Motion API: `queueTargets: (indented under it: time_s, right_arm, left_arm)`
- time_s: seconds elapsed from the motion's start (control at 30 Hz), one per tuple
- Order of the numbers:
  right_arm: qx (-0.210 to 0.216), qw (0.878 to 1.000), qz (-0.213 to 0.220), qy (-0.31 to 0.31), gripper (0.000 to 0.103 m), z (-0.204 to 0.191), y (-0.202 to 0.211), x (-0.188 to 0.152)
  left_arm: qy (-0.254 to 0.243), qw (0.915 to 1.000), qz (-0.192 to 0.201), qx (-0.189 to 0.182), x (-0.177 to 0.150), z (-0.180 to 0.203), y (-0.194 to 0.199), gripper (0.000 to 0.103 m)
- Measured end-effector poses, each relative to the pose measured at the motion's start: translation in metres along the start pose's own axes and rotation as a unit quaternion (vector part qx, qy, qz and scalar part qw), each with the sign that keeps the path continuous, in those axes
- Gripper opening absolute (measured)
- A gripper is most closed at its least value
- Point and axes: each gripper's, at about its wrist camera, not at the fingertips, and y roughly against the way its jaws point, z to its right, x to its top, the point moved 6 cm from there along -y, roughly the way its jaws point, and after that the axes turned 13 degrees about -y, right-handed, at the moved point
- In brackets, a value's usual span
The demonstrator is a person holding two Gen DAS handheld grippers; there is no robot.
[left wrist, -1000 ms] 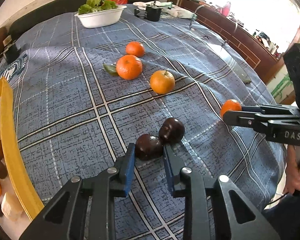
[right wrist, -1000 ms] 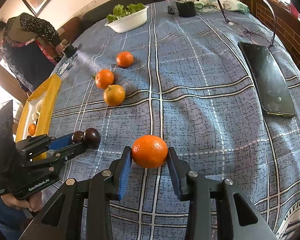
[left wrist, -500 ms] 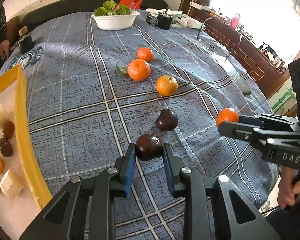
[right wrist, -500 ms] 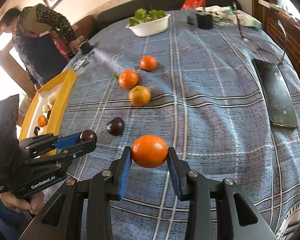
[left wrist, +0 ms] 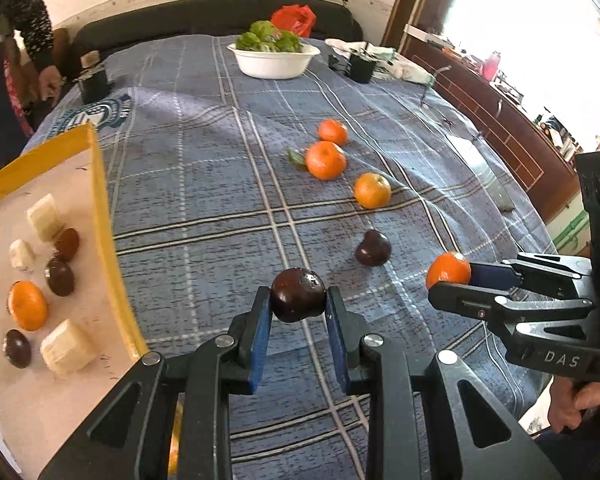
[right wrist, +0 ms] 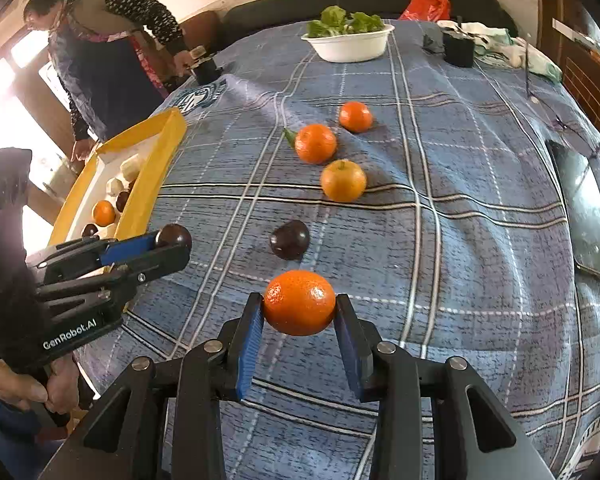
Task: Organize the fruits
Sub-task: 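Carry the plum and mandarin over the yellow tray and open both grippers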
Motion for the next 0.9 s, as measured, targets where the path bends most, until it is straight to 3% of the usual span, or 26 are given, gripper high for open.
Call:
queueTargets:
  time_s: [0.53,0.9]
  right_arm:
    - [0.01,0.999,-0.004,0.044,0.039,-0.038,-0.008,0.003]
    - [0.032,0.996,-0.008,0.085,0.04,-0.086,-0.017,0.017]
  left_arm:
    - [0.05,0.9979,0.03,0.03,-0.008,-0.046,0.032,0.026]
    - [0.115,0.9902,0.045,0.066,-0.034,-0.113,0.06,0.026]
